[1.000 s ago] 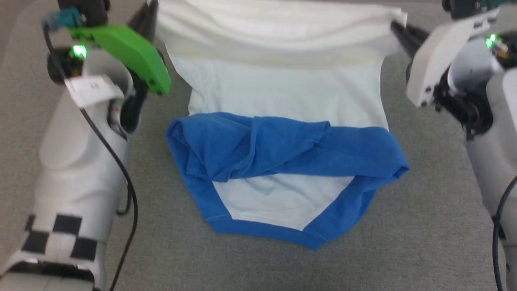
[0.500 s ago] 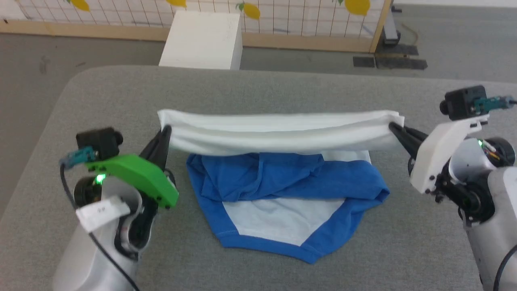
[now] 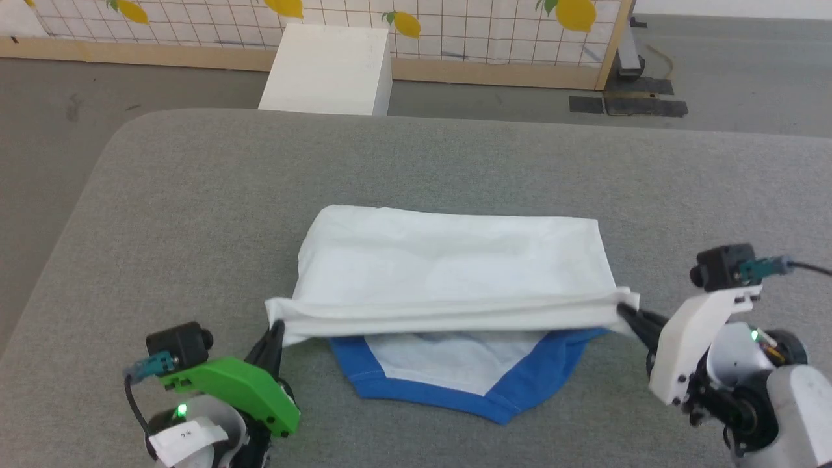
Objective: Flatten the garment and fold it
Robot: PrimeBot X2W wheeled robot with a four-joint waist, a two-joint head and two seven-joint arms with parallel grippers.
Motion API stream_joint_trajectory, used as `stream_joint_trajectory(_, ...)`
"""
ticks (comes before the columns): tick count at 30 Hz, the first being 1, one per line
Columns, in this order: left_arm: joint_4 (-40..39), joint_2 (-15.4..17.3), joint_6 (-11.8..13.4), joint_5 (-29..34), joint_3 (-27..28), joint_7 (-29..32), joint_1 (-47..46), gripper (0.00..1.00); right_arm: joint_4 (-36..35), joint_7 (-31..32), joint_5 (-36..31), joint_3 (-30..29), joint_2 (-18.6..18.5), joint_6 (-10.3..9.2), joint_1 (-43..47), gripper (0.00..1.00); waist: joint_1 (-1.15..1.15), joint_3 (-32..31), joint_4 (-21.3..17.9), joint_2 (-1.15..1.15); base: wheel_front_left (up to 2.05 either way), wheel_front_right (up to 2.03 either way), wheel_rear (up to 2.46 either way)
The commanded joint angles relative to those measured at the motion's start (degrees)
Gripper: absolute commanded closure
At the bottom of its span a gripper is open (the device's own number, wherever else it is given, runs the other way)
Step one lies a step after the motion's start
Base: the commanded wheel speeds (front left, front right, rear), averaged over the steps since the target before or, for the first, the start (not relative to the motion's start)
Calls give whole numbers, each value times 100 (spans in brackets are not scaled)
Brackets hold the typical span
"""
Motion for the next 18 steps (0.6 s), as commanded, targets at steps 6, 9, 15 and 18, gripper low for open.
stream_joint_trajectory(6,602,-92,39,-113,-17,-28,141,100,194,54,-172,161,58,-10,454,100,1,69,-38,0,0,0,0)
stream_joint_trajectory(9,776,-89,31,-128,-23,-23,119,100,274,47,-224,177,61,-10,534,100,1,60,-41,0,0,0,0)
stream_joint_trajectory(15,979,-56,85,-200,-45,204,80,0,350,137,-239,233,70,-10,665,0,1,-87,-35,0,0,0,0)
stream_joint_trajectory(18,944,35,203,-250,-48,493,146,0,242,358,-179,252,0,-10,814,0,1,-187,-47,0,0,0,0)
